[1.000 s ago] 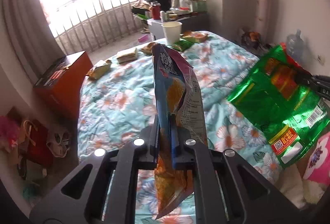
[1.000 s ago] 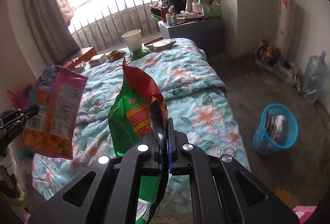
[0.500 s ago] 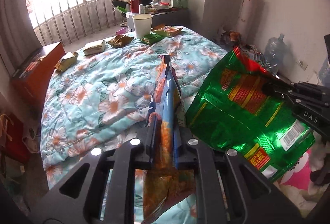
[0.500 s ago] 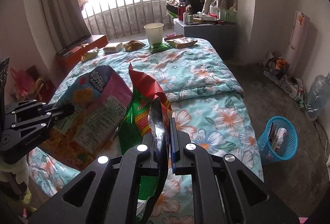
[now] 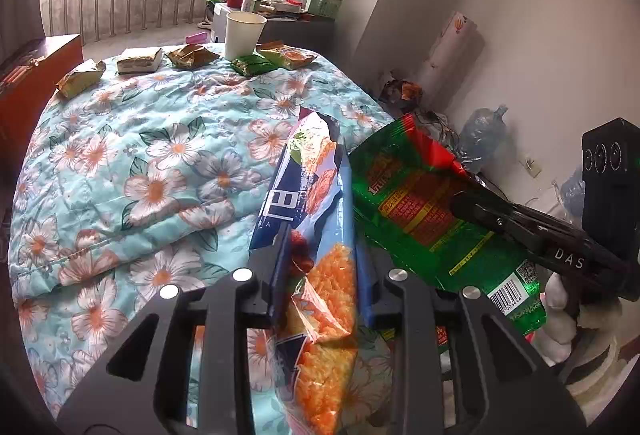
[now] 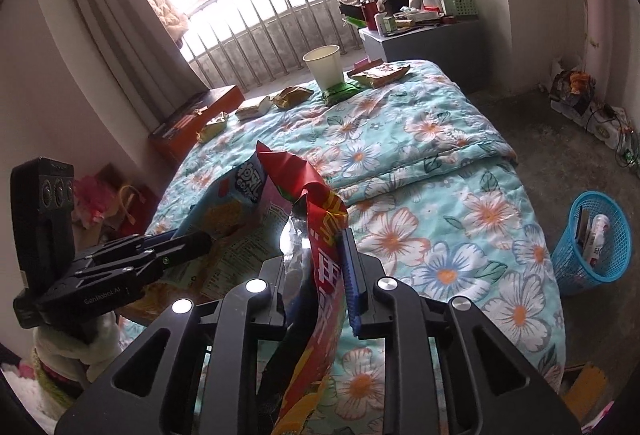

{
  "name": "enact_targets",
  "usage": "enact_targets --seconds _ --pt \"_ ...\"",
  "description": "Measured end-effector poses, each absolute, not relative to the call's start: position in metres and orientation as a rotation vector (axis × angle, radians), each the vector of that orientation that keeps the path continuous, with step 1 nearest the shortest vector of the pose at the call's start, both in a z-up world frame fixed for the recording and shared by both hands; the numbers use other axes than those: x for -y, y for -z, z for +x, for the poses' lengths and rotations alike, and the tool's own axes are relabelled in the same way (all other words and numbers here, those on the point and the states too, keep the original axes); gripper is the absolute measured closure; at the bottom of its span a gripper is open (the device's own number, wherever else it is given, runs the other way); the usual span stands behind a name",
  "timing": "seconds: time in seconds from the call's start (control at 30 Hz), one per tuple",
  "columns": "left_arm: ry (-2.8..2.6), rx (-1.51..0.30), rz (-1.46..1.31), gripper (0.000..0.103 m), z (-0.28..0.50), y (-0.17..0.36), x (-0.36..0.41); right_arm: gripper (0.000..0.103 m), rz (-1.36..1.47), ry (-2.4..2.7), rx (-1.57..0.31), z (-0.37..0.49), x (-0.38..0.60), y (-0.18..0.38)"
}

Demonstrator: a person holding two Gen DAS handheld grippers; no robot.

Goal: Collect trash
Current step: 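Lift the blue bag with the left tool while the right tool lifts the green bag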

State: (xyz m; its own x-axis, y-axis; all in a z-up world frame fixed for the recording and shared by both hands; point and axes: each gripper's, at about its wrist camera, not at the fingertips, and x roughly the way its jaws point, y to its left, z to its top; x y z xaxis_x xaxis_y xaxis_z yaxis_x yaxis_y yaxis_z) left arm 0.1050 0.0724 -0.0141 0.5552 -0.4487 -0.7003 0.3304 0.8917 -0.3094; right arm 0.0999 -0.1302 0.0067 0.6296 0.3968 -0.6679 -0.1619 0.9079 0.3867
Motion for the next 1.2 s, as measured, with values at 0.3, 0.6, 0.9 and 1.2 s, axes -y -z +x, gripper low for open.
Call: enact_targets --seconds 0.3,0.6,0.9,1.2 --pt "0.448 -0.905 -0.161 0.061 0.110 0.021 -0.077 0.077 0.451 -0.362 -0.872 0.108 0.150 0.006" --pt "0.384 -0.941 -0.106 0.068 0.111 0.031 -0.076 0.080 0.361 -0.282 -0.897 0.109 0.150 0.014" --pt "0.270 -0.874 0.069 0.074 0.101 0.021 -0.068 0.095 0.264 -0.213 -0.920 0.107 0.155 0.023" --pt "0.231 -0.853 0.111 0.086 0.100 0.020 -0.066 0.099 0.287 -0.195 -0.902 0.103 0.166 0.023"
